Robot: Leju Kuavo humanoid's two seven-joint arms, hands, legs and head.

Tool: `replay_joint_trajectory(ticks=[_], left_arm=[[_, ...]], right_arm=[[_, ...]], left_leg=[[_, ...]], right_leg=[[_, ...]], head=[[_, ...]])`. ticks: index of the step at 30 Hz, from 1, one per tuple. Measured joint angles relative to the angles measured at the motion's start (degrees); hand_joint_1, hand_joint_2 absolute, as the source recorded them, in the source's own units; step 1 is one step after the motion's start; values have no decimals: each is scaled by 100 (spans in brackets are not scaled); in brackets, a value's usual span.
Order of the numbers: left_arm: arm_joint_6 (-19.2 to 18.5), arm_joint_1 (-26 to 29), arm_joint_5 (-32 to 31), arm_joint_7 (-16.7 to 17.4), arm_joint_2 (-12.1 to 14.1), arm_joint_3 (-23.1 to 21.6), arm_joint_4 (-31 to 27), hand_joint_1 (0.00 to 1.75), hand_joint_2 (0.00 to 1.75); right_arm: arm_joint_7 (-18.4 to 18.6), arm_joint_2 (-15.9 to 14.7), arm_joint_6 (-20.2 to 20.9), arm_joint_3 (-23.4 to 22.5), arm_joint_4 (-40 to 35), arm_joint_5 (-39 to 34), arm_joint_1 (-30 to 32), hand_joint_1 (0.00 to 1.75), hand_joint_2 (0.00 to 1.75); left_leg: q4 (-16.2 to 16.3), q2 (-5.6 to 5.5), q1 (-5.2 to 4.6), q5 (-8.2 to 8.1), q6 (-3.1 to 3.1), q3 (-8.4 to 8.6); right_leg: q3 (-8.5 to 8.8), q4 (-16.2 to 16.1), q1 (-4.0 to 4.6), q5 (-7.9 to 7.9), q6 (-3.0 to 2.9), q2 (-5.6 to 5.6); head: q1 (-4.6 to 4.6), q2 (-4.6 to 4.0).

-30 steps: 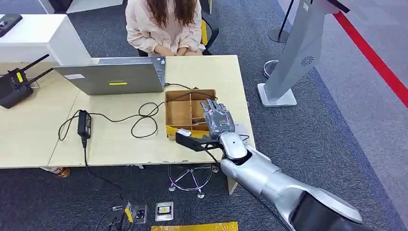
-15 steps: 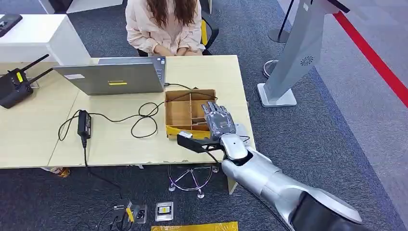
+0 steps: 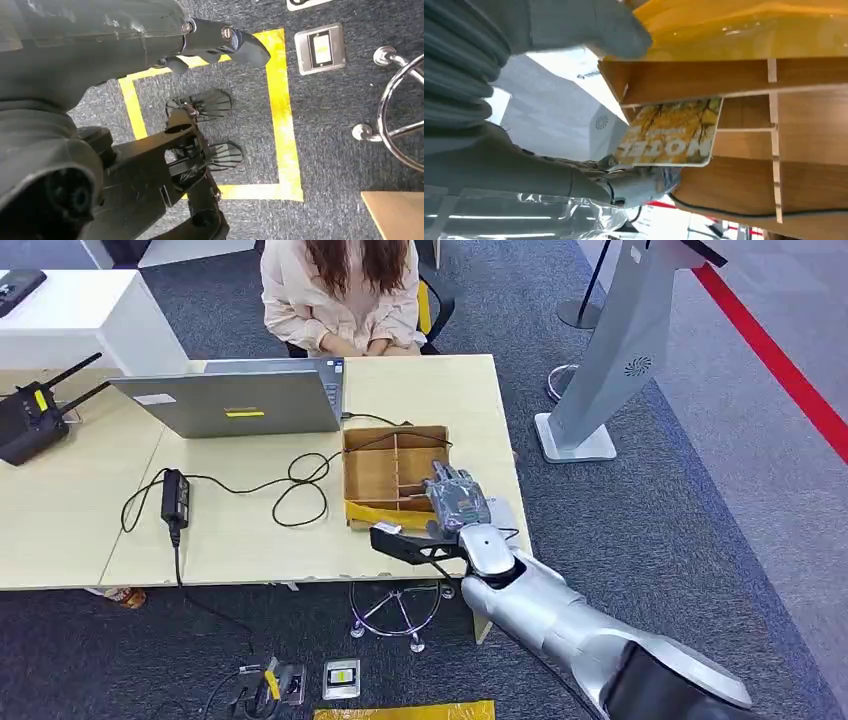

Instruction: Pass the card to the sensor for recognition and then transmit it.

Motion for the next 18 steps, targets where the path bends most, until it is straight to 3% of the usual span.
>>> replay_joint_trajectory(ticks=[18], left_arm=[[-2,-12,-70,79,-4,-42,0,0,0]], right_arm=[[28,-13,81,-6,2,15,5,175,175]], left_leg=[[0,0,0,0,0,1]], right_leg=[[2,0,0,0,0,1]], head=[[0,0]])
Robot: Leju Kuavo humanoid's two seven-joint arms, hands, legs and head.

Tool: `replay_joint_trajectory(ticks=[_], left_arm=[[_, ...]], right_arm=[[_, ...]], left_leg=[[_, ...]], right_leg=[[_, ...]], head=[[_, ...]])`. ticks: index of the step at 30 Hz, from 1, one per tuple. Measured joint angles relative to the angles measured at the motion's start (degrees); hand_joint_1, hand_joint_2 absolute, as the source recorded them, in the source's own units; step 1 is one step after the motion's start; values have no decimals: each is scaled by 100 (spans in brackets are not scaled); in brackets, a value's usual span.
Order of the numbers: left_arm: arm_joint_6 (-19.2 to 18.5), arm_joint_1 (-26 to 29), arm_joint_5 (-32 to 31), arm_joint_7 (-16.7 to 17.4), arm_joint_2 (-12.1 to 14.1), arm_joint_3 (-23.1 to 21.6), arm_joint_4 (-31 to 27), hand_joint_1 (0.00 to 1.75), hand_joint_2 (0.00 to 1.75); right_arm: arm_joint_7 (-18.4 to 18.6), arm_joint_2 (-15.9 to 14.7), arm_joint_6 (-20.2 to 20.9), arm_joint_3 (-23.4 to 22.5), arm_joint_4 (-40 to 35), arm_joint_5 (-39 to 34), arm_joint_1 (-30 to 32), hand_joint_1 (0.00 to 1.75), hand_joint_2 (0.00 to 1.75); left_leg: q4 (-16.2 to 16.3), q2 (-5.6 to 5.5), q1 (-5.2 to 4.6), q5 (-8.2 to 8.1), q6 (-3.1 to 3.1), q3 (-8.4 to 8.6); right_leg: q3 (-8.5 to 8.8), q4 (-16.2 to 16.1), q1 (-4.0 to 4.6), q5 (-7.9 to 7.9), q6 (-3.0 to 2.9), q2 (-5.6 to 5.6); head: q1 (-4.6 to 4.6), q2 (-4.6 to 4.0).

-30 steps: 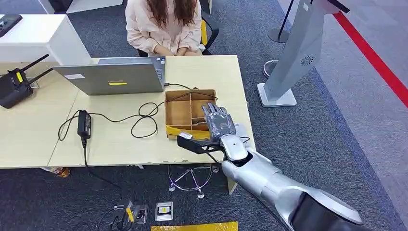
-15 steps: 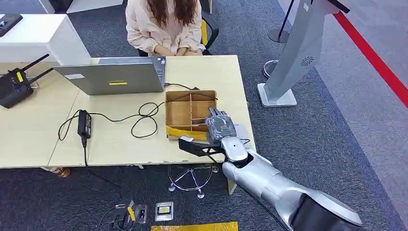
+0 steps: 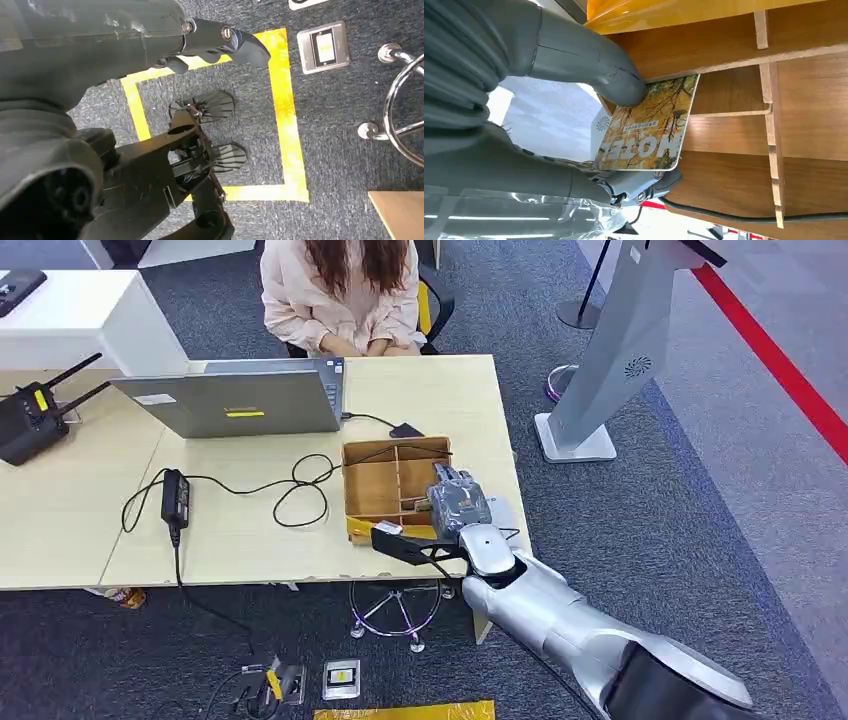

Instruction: Pass the card to the sensor for recognition and then transmit it.

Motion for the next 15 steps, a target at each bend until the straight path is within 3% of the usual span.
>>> replay_joint_trajectory(ticks=[10,15], left_arm=[[2,-3,-24,13,-15,-28,0,0,0],[2,-3,-48,35,-15,-72,0,0,0]], right_arm=[[7,-2,-11,0,0,15,-4,175,175],[98,-18,-495,-79,-28,77,-69,175,175]], left_leg=[[0,0,0,0,0,0],[0,0,0,0,0,-1]], right_leg=[[1,0,0,0,0,0],[0,0,0,1,0,0]], head=[[0,0],[0,0]])
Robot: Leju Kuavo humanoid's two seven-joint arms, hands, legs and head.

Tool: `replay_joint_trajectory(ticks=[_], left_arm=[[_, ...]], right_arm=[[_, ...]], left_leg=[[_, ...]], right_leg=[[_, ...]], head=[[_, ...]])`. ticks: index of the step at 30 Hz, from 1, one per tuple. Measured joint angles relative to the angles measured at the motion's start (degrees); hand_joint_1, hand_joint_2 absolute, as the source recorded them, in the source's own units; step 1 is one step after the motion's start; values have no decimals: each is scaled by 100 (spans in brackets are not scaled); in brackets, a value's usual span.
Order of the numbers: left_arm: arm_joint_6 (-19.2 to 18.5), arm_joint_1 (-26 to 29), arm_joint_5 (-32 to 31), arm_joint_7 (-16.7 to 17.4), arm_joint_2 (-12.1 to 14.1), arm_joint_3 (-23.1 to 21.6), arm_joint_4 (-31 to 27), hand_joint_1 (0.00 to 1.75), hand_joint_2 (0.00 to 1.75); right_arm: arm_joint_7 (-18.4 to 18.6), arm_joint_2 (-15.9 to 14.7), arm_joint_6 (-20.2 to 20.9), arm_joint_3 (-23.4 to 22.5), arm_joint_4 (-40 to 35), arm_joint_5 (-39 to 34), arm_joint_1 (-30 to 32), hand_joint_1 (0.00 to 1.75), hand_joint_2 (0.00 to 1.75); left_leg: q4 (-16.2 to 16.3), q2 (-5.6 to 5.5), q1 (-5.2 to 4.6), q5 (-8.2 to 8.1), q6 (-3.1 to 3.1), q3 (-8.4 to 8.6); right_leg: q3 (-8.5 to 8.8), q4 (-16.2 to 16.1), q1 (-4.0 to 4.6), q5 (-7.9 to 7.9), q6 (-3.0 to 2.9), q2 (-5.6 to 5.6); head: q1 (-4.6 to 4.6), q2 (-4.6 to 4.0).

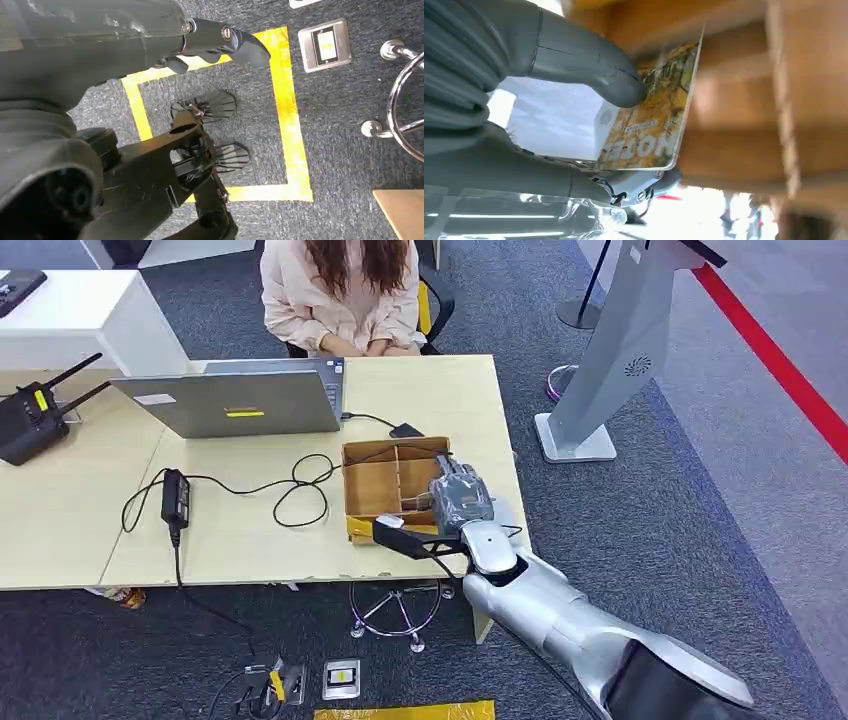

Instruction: Pass the card to the sensor for recognition and then transmit it.

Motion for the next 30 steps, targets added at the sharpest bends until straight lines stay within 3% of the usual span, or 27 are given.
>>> replay_joint_trajectory(ticks=[4,16,23,30], left_arm=[[0,-1,-26,2,-2,-31,0,0,0],[-7,-4,-68,2,-20,-70,0,0,0],[-9,-4,-74,-4,-26,-70,0,0,0],[-17,-18,-138,-4,-28,-77,0,0,0]], right_arm=[[166,-72,-214,-118,-293,289,-197,175,175],[337,-326,-58,-297,-1174,647,-705,175,175],[420,-398,-56,-323,-1383,620,-767,175,175],[631,-337,232,-315,-1165,363,-998,175,175]], left_leg=[[1,4,0,1,-1,0],[1,5,0,1,-1,3],[1,5,0,1,-1,1],[0,3,0,2,-1,-2]], right_leg=[[-3,0,0,2,1,0],[-1,0,0,2,1,3],[-2,0,0,2,1,2],[-2,1,0,2,1,1]], head=[[0,0],[0,0],[0,0],[0,0]])
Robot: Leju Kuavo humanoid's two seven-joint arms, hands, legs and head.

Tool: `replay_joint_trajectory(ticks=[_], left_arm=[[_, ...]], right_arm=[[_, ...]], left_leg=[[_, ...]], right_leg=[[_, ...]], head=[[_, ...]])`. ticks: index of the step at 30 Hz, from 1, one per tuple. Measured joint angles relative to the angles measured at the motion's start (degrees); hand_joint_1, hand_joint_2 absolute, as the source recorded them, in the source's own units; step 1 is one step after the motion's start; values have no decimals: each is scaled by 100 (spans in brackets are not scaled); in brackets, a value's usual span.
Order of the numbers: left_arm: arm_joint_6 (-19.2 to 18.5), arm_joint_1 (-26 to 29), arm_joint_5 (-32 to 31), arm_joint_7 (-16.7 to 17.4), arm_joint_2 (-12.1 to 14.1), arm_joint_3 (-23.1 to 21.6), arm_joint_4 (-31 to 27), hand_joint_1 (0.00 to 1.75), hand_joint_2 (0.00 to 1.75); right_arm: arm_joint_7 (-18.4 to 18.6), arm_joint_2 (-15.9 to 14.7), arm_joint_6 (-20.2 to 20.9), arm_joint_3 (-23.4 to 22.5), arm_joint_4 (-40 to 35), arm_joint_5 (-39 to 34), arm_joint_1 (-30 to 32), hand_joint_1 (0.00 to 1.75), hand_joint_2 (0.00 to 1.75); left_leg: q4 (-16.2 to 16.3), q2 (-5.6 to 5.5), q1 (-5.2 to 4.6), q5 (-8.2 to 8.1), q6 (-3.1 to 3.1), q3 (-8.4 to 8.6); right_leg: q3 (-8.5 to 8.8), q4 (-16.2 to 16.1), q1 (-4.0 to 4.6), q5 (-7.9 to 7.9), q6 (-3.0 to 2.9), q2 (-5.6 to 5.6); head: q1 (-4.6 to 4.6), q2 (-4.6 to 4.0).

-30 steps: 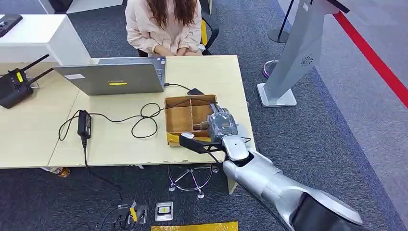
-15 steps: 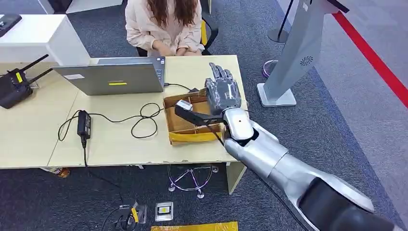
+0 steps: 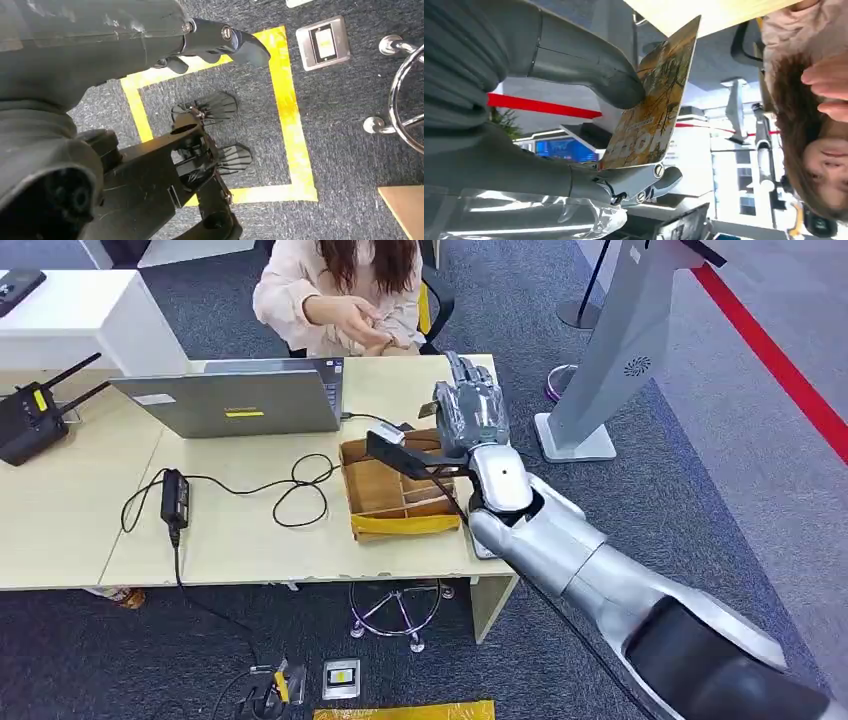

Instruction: Pass the card to the sensor for recognition and then transmit it.

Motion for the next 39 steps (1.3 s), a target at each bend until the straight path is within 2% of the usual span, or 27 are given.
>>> replay_joint_trajectory(ticks=[8,20,39], left_arm=[[-120,-74,-44,26,-68,-42,0,0,0],[-166,-109,-59,83,-142,-94,0,0,0],[-70,-110,-64,160,-142,-94,15,0,0]], right_arm=[[379,85,134,-9,385,-158,-310,175,175],[492,57,205,-17,634,-72,-334,175,175],[182,85,134,-190,665,-195,-210,175,175]], left_leg=[[1,-2,-1,1,1,-2],[1,-1,0,0,1,-1],[1,-4,0,1,1,-5]], right_leg=[[0,0,0,0,0,-2],[-2,0,0,0,0,-1],[-2,0,0,0,0,-4]], head=[[0,0],[0,0],[0,0]])
